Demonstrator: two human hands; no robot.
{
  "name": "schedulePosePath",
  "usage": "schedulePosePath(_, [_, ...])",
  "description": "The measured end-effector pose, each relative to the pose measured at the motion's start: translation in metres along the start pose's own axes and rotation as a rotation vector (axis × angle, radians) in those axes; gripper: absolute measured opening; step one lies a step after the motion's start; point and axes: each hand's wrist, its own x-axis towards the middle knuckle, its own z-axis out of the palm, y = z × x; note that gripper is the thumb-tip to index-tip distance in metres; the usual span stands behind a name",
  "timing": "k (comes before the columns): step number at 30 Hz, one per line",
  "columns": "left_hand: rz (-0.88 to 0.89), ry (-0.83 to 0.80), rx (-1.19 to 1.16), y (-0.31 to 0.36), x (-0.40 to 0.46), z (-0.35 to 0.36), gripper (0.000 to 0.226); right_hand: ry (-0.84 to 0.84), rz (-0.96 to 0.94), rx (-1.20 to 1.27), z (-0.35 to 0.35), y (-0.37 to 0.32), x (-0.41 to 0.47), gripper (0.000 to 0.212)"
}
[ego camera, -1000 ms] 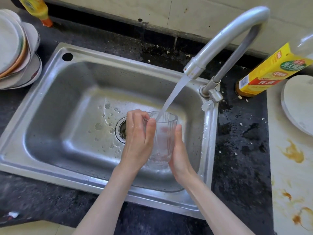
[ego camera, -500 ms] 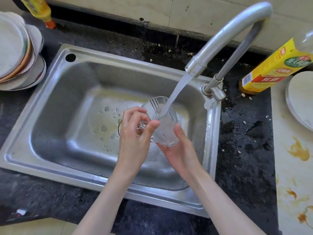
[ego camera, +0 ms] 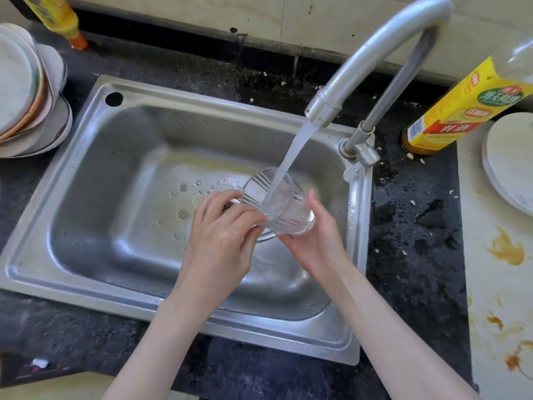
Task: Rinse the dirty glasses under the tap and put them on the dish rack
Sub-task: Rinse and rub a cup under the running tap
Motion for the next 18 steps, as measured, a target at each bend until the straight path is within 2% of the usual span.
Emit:
schedulePosePath(2, [-0.037,-0.089,-0.056,0.001,0.001,0.0,0.021,0.006,0.008,-0.051,-0.001,-0.002,0.002,0.046])
schedulePosePath(5, [-0.201,-0.241,-0.206,0.008,0.009,-0.004,0.034,0.011,0.045,-0.039,-0.001,-0.004,0.001,0.049])
schedulePosePath(7, [-0.348,-0.339,-0.443,0.011,0.018,-0.009,0.025,-0.007,0.063,-0.049,-0.003,-0.006,0.0,0.049])
schedulePosePath(9, [-0.438,-0.51,-0.713,0.011,0.029,-0.013,0.017,-0.022,0.059,-0.097,-0.005,-0.008,-0.001,0.051])
schedulePosePath(12, [-0.485,-0.814,-0.903,0.006,0.039,-0.01,0.037,-0.022,0.021,-0.204,-0.004,-0.013,0.001,0.026])
schedulePosePath(14, [-0.434,-0.905,-0.858,0.003,0.038,-0.001,0.046,-0.005,-0.002,-0.317,-0.002,-0.019,0.001,0.019])
schedulePosePath(15, [-0.389,-0.939,-0.76,0.003,0.036,0.003,0.051,-0.002,-0.011,-0.376,-0.001,-0.022,0.001,0.018])
schedulePosePath(18, [-0.221,-0.968,-0.194,-0.004,0.024,0.017,0.067,-0.009,0.002,-0.51,-0.001,-0.031,0.001,0.017])
